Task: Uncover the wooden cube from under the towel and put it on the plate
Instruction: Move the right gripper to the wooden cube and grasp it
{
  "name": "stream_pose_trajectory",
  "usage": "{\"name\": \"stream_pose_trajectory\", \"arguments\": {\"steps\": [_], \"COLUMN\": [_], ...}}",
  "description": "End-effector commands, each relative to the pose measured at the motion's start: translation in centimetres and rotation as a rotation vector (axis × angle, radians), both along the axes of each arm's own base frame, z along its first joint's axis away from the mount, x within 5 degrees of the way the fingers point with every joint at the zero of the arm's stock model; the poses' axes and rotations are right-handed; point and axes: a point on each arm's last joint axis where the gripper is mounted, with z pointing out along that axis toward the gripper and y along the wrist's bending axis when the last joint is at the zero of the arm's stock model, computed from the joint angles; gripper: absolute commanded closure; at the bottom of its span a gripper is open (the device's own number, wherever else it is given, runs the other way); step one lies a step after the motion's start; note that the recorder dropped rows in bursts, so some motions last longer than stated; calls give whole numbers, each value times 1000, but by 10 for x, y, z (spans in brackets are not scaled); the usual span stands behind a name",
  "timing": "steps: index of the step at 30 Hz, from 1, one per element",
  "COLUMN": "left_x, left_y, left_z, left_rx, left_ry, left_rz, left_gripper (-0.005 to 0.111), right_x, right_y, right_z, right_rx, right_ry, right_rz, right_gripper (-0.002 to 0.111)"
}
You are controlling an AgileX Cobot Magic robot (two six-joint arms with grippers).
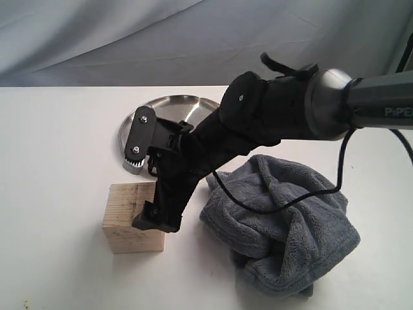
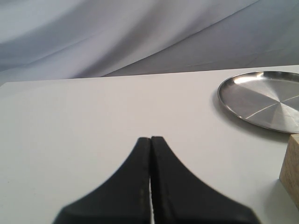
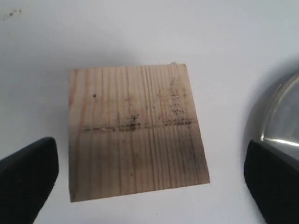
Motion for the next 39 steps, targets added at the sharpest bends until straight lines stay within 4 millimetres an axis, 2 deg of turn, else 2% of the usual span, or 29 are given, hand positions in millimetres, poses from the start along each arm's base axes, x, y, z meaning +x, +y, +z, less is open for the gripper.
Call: {"name": "stream_pose_trajectory", "arguments": {"steps": [1,8,14,21,24,27,33,36,39], "left_x": [0,0,0,0,0,0,0,0,0], "left_y": [0,0,0,0,0,0,0,0,0], "left_z": [0,0,0,0,0,0,0,0,0], "left_rx": [3,3,3,3,3,3,3,5,5], "left_ry": [-8,-8,-8,-8,-8,-8,-8,-8,-8], "left_rz": [-6,-6,-6,-6,-6,-6,-6,-6,-6], "left_gripper": [107,107,107,107,107,107,107,107,107], "right_x": [6,8,2,-13,-17,-19,-23,-23,-21], "right_y": [3,4,12,33,38,39,38,38,38], "right_z": [-17,-31,-45,-42,-41,-42,-43,-42,-40], "right_rx": [-23,-37,-49,-20,-20,-27,-48,-47,-40], "right_ry": [-29,-22,-13,-53,-71,-84,-65,-57,-73], "right_rz": [3,0,48,101,112,122,172,174,148], "right_gripper": [3,3,3,4,9,27,84,108,108]}}
